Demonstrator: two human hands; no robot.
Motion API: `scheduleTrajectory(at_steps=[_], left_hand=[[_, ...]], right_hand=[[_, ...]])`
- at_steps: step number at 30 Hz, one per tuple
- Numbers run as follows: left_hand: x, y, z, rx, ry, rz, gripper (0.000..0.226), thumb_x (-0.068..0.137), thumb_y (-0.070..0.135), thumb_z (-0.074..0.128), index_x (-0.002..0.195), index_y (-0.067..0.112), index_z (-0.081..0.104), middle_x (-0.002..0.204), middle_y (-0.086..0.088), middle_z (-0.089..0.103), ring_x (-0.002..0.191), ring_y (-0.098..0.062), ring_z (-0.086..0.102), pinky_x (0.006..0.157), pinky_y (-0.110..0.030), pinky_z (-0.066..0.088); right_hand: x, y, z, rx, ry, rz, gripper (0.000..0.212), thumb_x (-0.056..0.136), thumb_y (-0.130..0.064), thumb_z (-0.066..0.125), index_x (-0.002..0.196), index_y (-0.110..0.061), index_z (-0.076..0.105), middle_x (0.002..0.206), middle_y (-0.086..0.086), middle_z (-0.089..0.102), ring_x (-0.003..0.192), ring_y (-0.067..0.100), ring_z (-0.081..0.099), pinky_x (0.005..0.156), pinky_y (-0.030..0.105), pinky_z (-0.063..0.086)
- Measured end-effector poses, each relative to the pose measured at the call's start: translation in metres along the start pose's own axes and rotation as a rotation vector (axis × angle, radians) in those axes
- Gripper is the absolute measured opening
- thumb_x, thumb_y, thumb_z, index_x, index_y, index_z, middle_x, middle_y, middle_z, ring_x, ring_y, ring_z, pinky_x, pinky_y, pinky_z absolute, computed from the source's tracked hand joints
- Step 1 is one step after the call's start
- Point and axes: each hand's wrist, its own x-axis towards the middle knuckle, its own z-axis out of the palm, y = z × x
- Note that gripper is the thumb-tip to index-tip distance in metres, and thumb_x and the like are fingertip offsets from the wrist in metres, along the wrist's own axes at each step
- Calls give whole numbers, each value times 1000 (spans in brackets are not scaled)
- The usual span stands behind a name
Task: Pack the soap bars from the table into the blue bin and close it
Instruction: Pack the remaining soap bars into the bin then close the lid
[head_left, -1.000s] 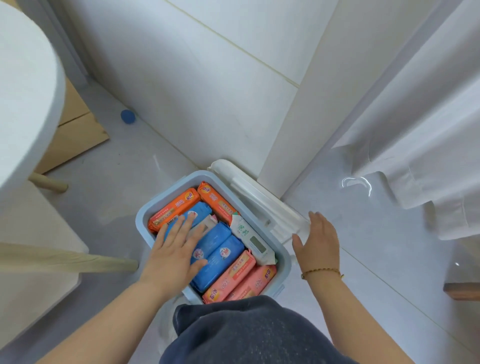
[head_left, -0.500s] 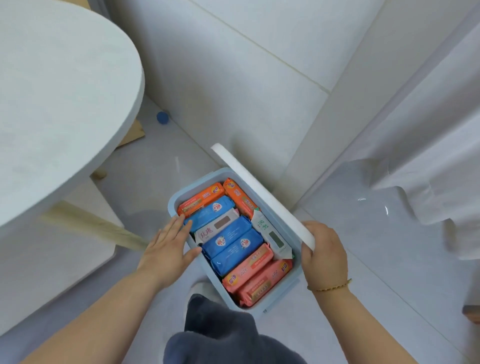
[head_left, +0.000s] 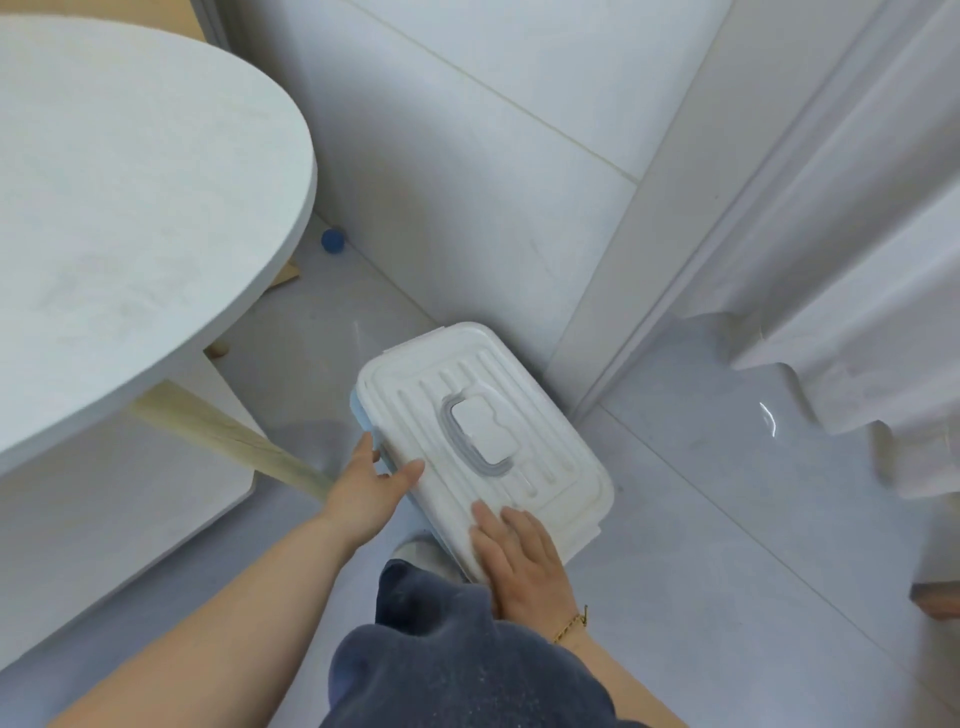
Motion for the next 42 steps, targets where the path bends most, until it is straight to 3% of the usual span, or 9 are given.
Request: scheduleTrajectory(at_steps=[4,7,10,15,18,23,30,36,42], left_hand=[[9,-4,8,-22,55,15,58,83,17,62,132,12,31,130,-9,45,121,-26,42,89,-28,31],[15,-11,15,21,88,-1,57,79,5,63,127,7,31,113,-8,46,112,-27,48,82,-29,34],[17,-17,15,112,97,51,70,79,5,64,135,9,21,140,-12,35,123,-29,40,95,-34,34],[17,-25,14,917,32,357,69,92,34,40,141,31,-9,154,0,-16,141,-18,-14,115,-38,-6],[17,-31,17,991,-112,343,67,90,50,33,141,33,-8,152,3,-21,139,-14,-22,114,-40,-11],[20,-31,15,1098,-121,325,75,86,59,33,139,34,-12,152,5,-23,138,-13,-24,113,-42,-11],[18,-29,15,1096,-118,306,75,86,59,33,140,34,-12,152,5,-23,138,-13,-23,114,-43,-9],[19,-30,15,1095,-133,303,75,86,59,33,139,34,-14,151,4,-24,138,-13,-24,114,-43,-9],[20,-31,14,1107,-149,294,75,86,60,31,138,34,-17,150,5,-26,137,-13,-25,114,-43,-10]], right_hand=[[-10,6,4,2,-142,-33,47,96,-40,8,96,-18,49,102,0,74,88,21,71,70,37,59],[-13,8,3,-69,-233,-55,41,83,-53,45,82,-21,71,103,-6,73,94,18,70,74,33,57],[-21,1,6,38,-64,94,27,78,-44,57,90,-22,68,107,1,71,110,22,54,91,32,42],[-16,8,-1,786,129,1459,76,77,-15,70,139,-6,26,149,15,25,136,28,26,112,35,20],[-10,24,0,1339,25,1819,76,83,-19,63,142,-8,18,145,15,34,124,31,41,105,47,35],[-11,27,9,1666,65,1807,34,84,-8,59,115,-9,47,121,15,54,82,21,57,72,41,49],[-7,21,3,1271,72,1890,65,74,-13,73,128,2,39,126,18,53,103,32,55,42,25,52],[-1,13,1,982,-58,1677,51,86,-22,59,124,-1,33,117,16,51,94,24,49,92,45,49],[5,8,0,781,-183,1617,60,93,-28,44,139,-3,14,130,18,51,115,32,52,93,35,42]])
